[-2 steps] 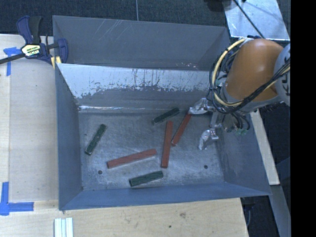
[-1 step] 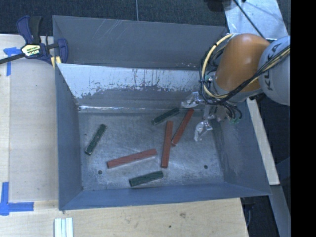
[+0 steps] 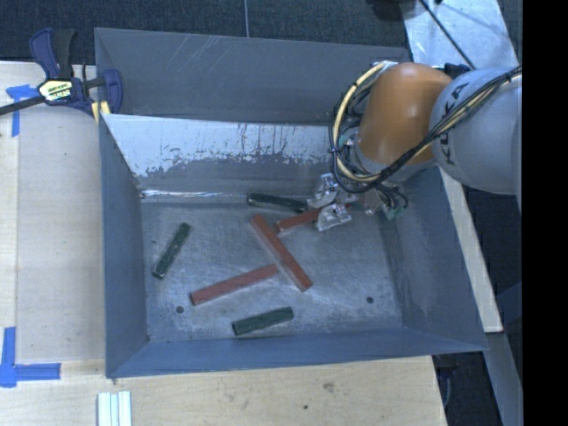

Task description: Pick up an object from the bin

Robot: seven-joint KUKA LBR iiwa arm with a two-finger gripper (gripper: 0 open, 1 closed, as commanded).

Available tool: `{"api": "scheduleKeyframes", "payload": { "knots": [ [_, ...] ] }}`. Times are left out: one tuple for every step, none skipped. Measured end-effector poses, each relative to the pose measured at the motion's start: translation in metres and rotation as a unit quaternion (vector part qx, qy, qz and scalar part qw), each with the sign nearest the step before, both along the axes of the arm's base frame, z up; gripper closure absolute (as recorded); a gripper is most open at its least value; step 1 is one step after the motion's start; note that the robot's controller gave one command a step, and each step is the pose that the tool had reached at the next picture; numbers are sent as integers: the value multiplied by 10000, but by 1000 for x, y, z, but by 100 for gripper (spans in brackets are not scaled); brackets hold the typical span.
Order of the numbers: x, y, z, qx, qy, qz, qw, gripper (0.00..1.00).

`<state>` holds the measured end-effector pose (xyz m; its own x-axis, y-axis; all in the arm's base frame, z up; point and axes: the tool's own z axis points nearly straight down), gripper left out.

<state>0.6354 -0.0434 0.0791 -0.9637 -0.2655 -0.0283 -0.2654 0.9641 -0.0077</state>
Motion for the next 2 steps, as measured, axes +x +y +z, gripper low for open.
{"api": "scheduleKeyframes", "payload": {
  "knots": [
    [0,0,0,0,0,2,10000,100],
    [-22,33,157,-15,95,965,9953,100]
  ]
}}
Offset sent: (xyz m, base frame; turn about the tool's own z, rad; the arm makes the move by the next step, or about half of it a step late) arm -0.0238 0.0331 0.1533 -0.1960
